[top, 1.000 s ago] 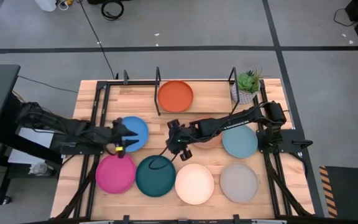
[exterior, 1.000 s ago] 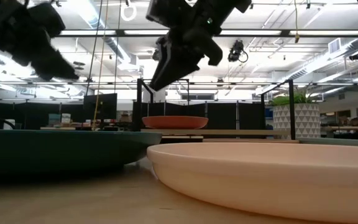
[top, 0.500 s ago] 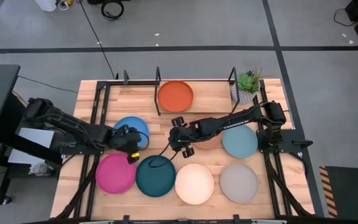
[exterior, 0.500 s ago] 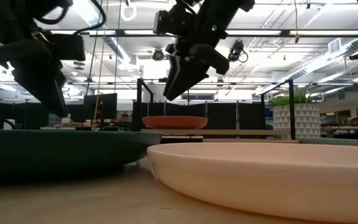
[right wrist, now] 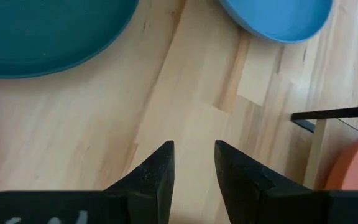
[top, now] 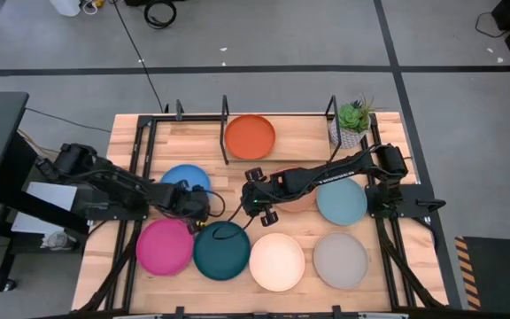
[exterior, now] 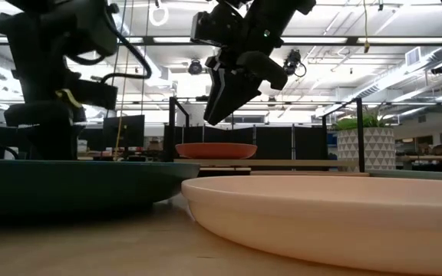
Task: Place and stack plates onto a shelf
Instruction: Stack the blue plate on top of the orange plate on the shelf
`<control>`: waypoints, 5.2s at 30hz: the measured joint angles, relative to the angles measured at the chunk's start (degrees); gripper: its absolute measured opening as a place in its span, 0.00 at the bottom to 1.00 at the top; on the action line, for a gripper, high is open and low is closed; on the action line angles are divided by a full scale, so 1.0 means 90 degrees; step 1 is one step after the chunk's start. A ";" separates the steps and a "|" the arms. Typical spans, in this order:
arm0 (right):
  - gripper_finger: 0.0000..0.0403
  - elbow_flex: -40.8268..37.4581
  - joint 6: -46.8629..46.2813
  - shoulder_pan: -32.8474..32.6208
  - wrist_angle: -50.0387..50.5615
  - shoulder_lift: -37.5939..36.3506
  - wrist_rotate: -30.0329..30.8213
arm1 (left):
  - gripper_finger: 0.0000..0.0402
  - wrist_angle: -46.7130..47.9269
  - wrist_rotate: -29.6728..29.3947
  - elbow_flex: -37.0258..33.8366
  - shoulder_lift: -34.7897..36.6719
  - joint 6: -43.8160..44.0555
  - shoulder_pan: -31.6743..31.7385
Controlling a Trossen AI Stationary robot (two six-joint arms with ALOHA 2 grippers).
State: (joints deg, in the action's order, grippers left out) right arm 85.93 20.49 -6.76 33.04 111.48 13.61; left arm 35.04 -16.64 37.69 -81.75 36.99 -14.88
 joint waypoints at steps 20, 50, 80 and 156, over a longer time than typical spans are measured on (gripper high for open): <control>0.30 0.0000 0.0488 -0.0094 0.0068 -0.0015 0.0397 | 0.04 0.1488 0.0853 0.0958 0.0269 -0.0951 -0.0264; 0.33 -0.0005 0.1225 -0.0622 -0.0088 -0.0228 0.0145 | 0.04 0.0416 0.0637 0.2018 0.0249 -0.4530 -0.0779; 0.09 -0.0011 0.1468 -0.0614 0.0060 -0.0214 0.0010 | 0.25 -0.0327 -0.0583 0.2030 0.0308 -0.4562 -0.0761; 0.08 -0.0881 0.3677 0.2029 -0.0916 -0.0410 0.1162 | 0.45 -0.3108 -0.3739 -0.0916 0.2462 -0.2144 -0.2547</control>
State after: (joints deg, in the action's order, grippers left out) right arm 78.00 53.58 11.49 24.80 107.79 24.07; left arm 7.07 -50.29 29.45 -59.59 17.69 -37.80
